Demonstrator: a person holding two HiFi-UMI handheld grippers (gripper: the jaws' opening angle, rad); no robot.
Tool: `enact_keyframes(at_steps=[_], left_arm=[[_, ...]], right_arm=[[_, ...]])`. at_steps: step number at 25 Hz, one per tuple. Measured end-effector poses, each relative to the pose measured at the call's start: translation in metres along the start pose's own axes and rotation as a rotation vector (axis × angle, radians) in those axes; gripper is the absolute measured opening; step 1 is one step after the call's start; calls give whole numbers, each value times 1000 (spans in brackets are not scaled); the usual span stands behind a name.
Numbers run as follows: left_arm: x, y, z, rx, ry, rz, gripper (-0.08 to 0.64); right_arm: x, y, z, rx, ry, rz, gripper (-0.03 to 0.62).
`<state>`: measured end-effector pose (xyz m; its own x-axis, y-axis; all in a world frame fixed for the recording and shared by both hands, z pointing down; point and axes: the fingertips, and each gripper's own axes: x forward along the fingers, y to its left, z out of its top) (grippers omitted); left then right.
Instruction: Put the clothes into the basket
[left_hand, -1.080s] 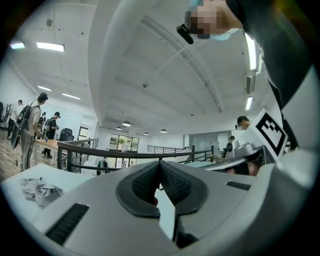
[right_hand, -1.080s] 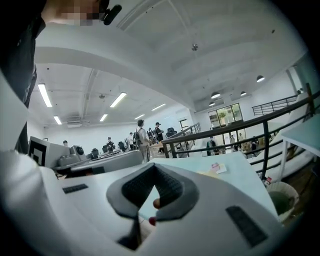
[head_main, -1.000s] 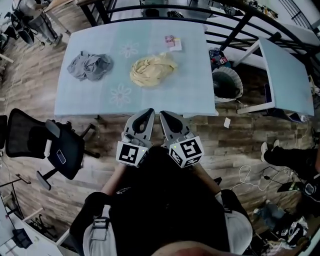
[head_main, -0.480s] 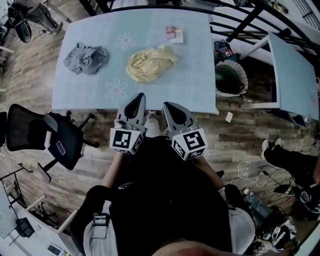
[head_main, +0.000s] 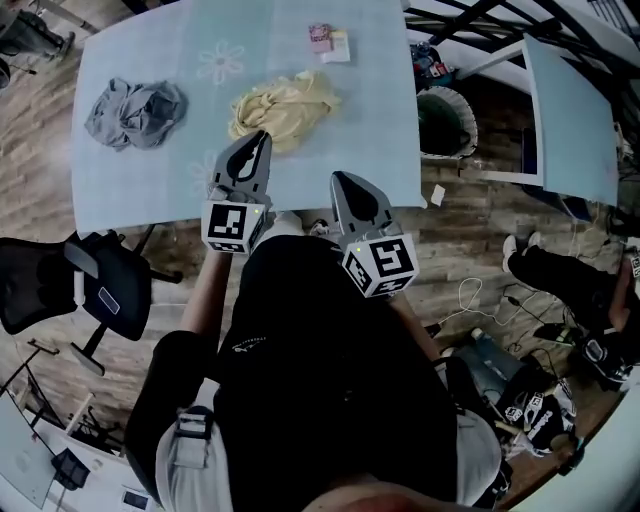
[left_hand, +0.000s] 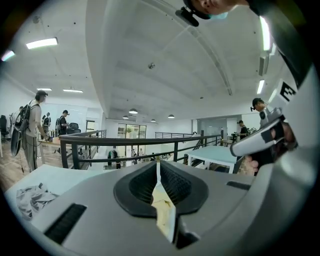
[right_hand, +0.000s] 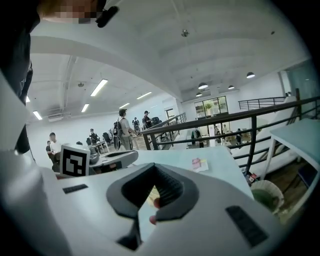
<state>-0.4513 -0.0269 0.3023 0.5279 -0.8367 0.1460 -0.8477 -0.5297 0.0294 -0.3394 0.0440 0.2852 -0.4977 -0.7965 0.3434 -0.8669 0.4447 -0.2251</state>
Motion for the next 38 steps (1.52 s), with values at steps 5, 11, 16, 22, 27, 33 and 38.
enact_keyframes(at_steps=[5, 11, 16, 22, 27, 33, 38], left_arm=[[17, 27, -16, -33, 27, -6, 17], [41, 38, -62, -47, 121, -32, 119], [69, 32, -123, 46, 301, -122, 262], [112, 30, -172, 165, 412, -225, 376], [142, 29, -237, 201, 618, -289, 394], [164, 41, -277, 241, 681, -241, 393], [166, 44, -281, 256, 641, -228, 380]], right_arm=[[22, 6, -3, 19, 27, -22, 9], [40, 12, -1, 33, 38, -37, 9], [47, 9, 0, 36, 44, -77, 9], [49, 2, -6, 63, 53, -150, 9], [52, -1, -9, 78, 60, -191, 9], [55, -6, -13, 86, 84, -215, 9], [60, -7, -17, 78, 96, -212, 9]])
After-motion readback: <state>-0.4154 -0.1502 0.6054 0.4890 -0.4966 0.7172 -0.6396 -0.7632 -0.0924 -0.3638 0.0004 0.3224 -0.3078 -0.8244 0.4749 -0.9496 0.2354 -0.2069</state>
